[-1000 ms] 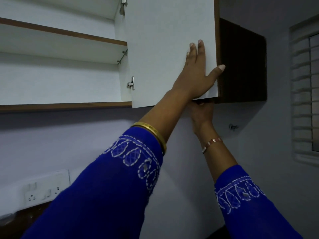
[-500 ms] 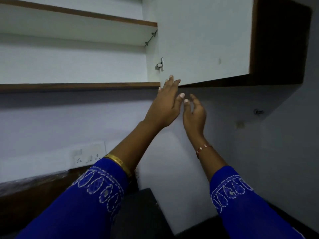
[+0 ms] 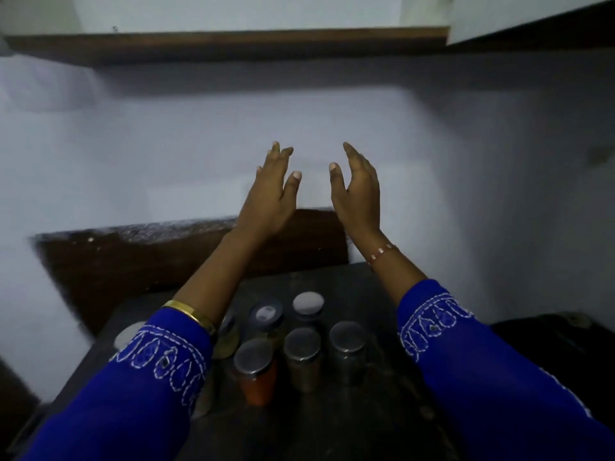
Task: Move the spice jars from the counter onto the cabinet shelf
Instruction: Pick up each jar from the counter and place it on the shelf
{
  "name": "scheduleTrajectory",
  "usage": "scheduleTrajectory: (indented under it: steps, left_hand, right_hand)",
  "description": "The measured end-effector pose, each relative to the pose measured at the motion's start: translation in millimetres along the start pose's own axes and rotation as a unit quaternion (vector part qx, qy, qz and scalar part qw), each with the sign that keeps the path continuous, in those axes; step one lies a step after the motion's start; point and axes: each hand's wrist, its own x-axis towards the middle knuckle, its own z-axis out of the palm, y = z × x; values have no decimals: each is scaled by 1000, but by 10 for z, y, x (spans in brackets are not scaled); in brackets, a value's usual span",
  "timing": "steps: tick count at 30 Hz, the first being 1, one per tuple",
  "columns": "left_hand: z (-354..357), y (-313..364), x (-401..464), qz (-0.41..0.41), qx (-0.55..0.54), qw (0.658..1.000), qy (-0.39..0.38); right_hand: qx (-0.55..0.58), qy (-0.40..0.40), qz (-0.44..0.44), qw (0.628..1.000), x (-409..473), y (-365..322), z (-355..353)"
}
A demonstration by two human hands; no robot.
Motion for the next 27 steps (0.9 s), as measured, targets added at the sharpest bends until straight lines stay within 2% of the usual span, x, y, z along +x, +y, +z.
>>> scheduleTrajectory:
  steps: [4, 7, 14, 20, 27]
  left_hand:
    - [-432, -817, -415, -45, 6, 999, -8]
    - [-616, -1172, -680, -63, -5, 998, -13]
    - [-1065, -2251, -1408, -164, -22, 986, -11]
    - [-1029, -2698, -1850, -249, -50, 967, -14]
    - [-864, -2851, -2199, -348, -55, 936, 6]
  right_hand:
    - [2, -63, 11, 998, -474, -262, 714]
    - [-2, -92, 6, 996, -704, -338, 1030]
    - [-2, -188, 20, 982, -1480, -647, 1977]
    - [-17, -259, 39, 965, -1891, -584, 2289]
    - [-14, -333, 100, 938, -2158, -312, 2436]
